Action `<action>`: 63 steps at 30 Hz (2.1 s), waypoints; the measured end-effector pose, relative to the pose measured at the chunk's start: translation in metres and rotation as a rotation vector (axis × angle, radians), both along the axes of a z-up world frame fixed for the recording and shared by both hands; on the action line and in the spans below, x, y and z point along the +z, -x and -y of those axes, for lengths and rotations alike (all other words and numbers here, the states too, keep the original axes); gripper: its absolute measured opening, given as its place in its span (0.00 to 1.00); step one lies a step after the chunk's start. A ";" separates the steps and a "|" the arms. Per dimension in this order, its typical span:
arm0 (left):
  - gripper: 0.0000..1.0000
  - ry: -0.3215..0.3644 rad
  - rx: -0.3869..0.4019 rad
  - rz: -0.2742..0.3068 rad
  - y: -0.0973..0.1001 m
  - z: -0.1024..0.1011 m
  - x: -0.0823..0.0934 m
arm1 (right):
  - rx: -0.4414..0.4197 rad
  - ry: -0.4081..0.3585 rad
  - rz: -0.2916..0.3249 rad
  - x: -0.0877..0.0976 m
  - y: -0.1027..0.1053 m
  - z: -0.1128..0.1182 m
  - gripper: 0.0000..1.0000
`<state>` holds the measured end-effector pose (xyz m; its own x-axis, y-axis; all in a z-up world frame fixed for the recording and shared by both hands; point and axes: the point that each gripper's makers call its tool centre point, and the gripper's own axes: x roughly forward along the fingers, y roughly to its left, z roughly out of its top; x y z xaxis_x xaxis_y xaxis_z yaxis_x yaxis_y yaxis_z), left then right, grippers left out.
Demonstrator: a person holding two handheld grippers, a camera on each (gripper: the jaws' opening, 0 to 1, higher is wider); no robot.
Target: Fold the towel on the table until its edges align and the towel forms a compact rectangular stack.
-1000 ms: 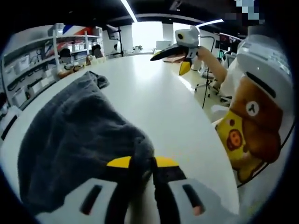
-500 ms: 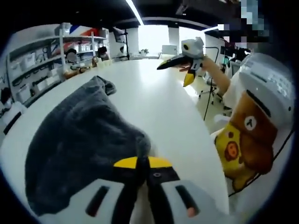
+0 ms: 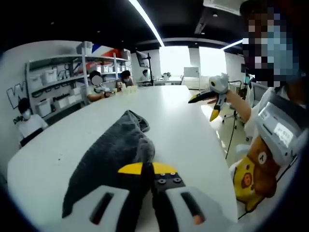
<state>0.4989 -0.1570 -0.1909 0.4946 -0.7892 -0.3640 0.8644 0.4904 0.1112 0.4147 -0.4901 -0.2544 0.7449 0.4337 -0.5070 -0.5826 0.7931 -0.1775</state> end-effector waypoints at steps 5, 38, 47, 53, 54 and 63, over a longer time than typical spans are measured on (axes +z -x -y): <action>0.06 0.032 0.112 0.050 -0.033 -0.025 0.029 | -0.001 0.009 0.004 0.003 0.001 0.006 0.99; 0.06 -0.082 0.605 -0.033 -0.241 -0.162 -0.009 | 0.022 0.035 -0.007 0.003 -0.003 0.001 0.99; 0.06 -0.137 0.737 -0.156 -0.286 -0.200 -0.065 | 0.001 0.046 -0.016 0.001 0.001 0.005 0.99; 0.06 -0.023 0.757 -0.167 -0.292 -0.197 -0.049 | -0.024 0.052 -0.015 0.003 0.006 0.011 0.99; 0.06 -0.011 0.756 -0.166 -0.291 -0.196 -0.043 | -0.026 0.054 -0.014 0.003 0.007 0.012 0.99; 0.06 0.025 0.751 -0.109 -0.281 -0.194 0.019 | -0.011 0.052 0.011 0.009 0.004 0.010 0.98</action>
<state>0.7796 0.0369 -0.1718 0.8646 -0.2629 -0.4281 0.3023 0.9529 0.0254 0.4104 -0.5005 -0.2454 0.7550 0.3986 -0.5207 -0.5717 0.7891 -0.2249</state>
